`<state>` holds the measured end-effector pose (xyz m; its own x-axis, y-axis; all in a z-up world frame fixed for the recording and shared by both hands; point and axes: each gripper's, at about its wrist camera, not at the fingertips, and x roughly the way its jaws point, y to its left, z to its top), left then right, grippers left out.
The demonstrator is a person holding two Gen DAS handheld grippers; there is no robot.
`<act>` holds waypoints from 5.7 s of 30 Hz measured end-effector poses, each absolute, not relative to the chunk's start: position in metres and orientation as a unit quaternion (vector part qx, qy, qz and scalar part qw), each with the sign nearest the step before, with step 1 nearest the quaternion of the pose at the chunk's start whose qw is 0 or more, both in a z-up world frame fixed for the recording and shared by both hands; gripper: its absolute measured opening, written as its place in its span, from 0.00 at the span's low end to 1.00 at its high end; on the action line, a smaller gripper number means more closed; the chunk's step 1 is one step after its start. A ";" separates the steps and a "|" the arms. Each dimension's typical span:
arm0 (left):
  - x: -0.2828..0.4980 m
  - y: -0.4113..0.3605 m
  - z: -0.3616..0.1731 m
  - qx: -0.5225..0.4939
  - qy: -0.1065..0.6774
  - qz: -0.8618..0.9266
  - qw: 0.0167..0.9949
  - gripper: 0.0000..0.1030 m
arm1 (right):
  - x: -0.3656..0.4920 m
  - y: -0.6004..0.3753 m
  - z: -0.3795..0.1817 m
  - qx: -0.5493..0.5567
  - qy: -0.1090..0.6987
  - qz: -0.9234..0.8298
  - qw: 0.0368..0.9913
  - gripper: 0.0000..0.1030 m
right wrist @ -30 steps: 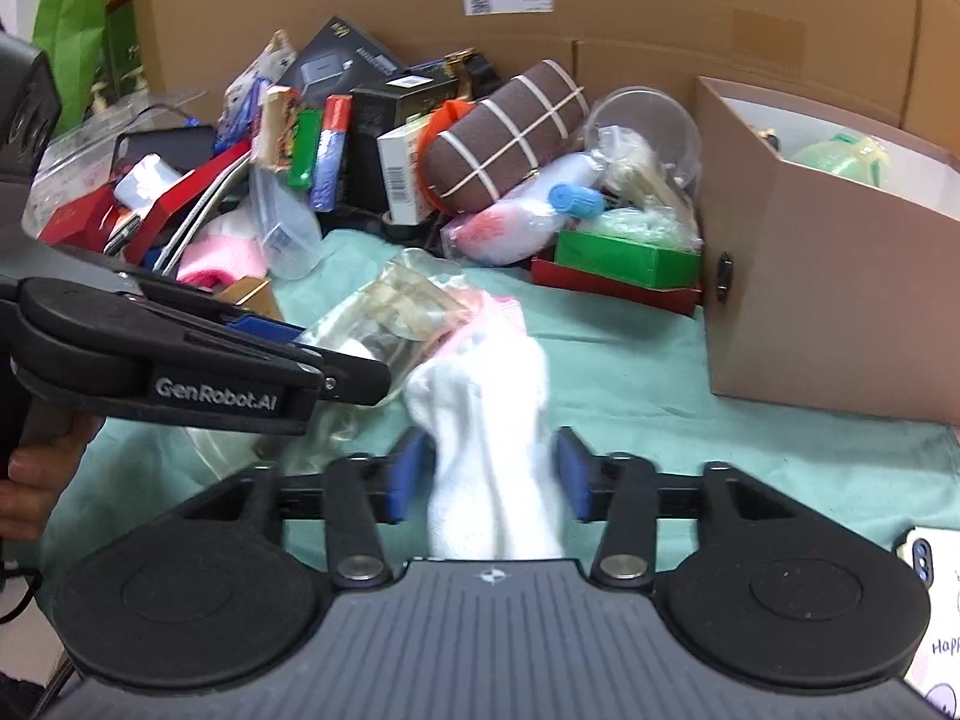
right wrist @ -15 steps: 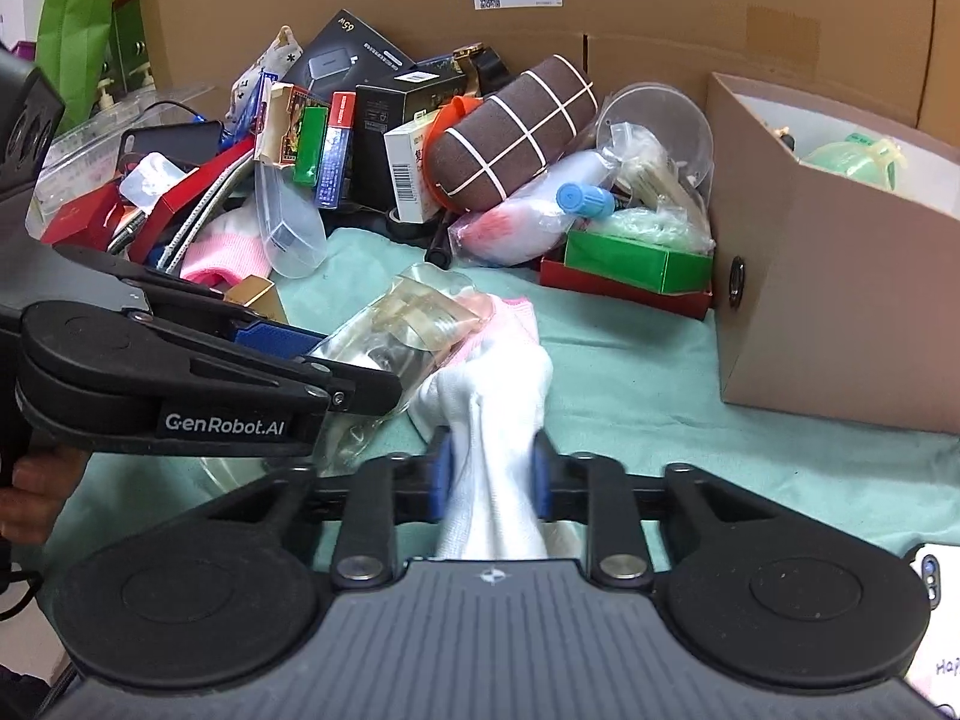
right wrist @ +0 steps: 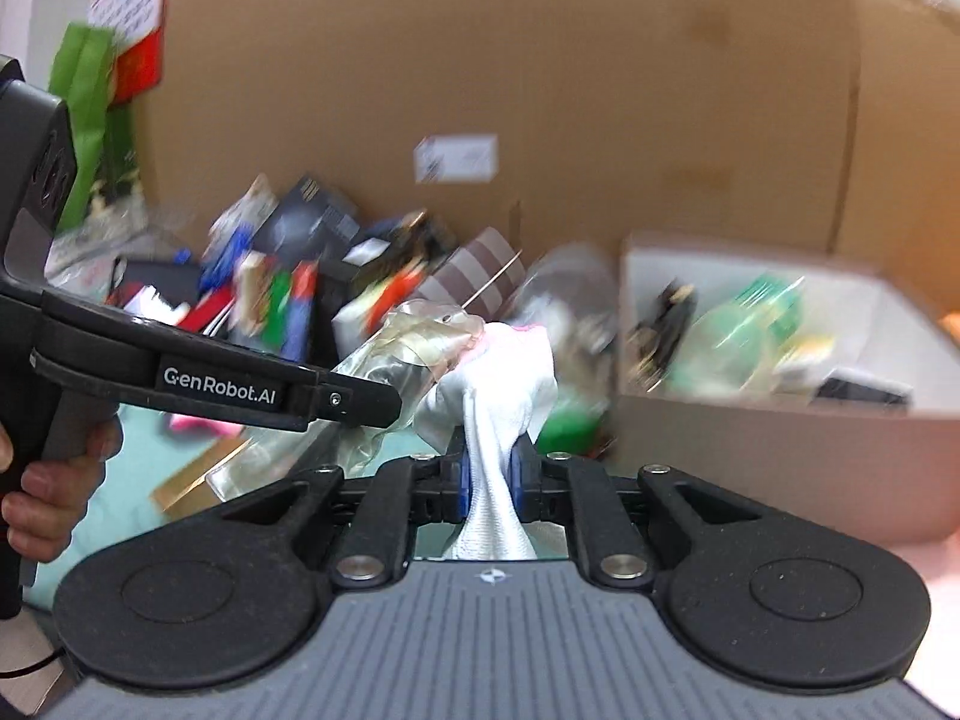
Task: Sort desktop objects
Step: 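Carry the bag with the left tool and glove with the right tool to the white box, then open both tools to drop the bag and glove into the white box, then move both tools back from the box over the table, then grasp the small gold box with the right tool, then lift and carry the gold box with the right tool toward the white box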
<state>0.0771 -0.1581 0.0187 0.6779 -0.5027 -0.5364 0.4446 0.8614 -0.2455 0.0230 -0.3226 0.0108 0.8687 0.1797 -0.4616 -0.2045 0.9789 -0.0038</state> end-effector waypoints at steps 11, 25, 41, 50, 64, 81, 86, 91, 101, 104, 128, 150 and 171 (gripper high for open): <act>0.145 -0.271 0.074 -0.073 0.277 -0.315 0.905 0.26 | 0.060 -0.407 0.056 -0.030 0.194 -0.026 0.980 0.14; 0.243 -0.398 0.041 -0.058 0.350 -0.341 0.871 0.28 | 0.158 -0.519 0.024 0.011 0.263 -0.133 0.956 0.14; 0.292 -0.429 0.020 -0.030 0.384 -0.343 0.857 0.37 | 0.217 -0.547 0.008 -0.001 0.352 -0.133 0.927 0.34; 0.274 -0.408 0.037 -0.063 0.332 -0.322 0.884 0.98 | 0.199 -0.534 0.020 -0.013 0.310 -0.106 0.945 0.93; 0.228 -0.393 0.047 -0.025 0.303 -0.336 0.891 1.00 | 0.163 -0.503 0.034 -0.009 0.284 -0.088 0.955 1.00; 0.104 -0.268 0.084 -0.054 0.271 -0.326 0.904 1.00 | 0.044 -0.397 0.072 -0.040 0.211 -0.026 0.976 1.00; 0.047 -0.208 0.083 -0.062 0.244 -0.309 0.917 1.00 | -0.006 -0.340 0.071 -0.061 0.185 0.014 0.981 1.00; -0.003 -0.146 0.062 -0.096 0.238 -0.286 0.923 1.00 | -0.046 -0.292 0.057 -0.056 0.174 0.077 0.980 1.00; -0.059 -0.045 -0.001 -0.134 0.268 -0.192 0.934 1.00 | -0.068 -0.204 -0.006 -0.051 0.227 0.191 0.954 1.00; -0.063 -0.022 -0.007 -0.133 0.262 -0.160 0.943 1.00 | -0.062 -0.189 -0.019 -0.053 0.248 0.208 0.945 1.00; -0.014 0.066 -0.056 -0.131 0.322 -0.021 0.937 0.74 | 0.018 -0.156 -0.059 -0.041 0.305 0.183 0.934 0.89; -0.011 0.054 -0.055 -0.056 0.342 -0.031 0.937 0.09 | 0.041 -0.153 -0.079 -0.054 0.329 0.179 0.925 0.49; -0.021 0.029 -0.054 0.012 0.340 -0.083 0.937 0.11 | 0.037 -0.164 -0.080 -0.058 0.327 0.164 0.929 0.28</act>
<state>-0.0205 0.0294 -0.0540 0.7554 -0.1479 -0.6384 0.1639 0.9859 -0.0344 0.0372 -0.1637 -0.0798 0.7321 0.2674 -0.6265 -0.3436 0.9391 -0.0008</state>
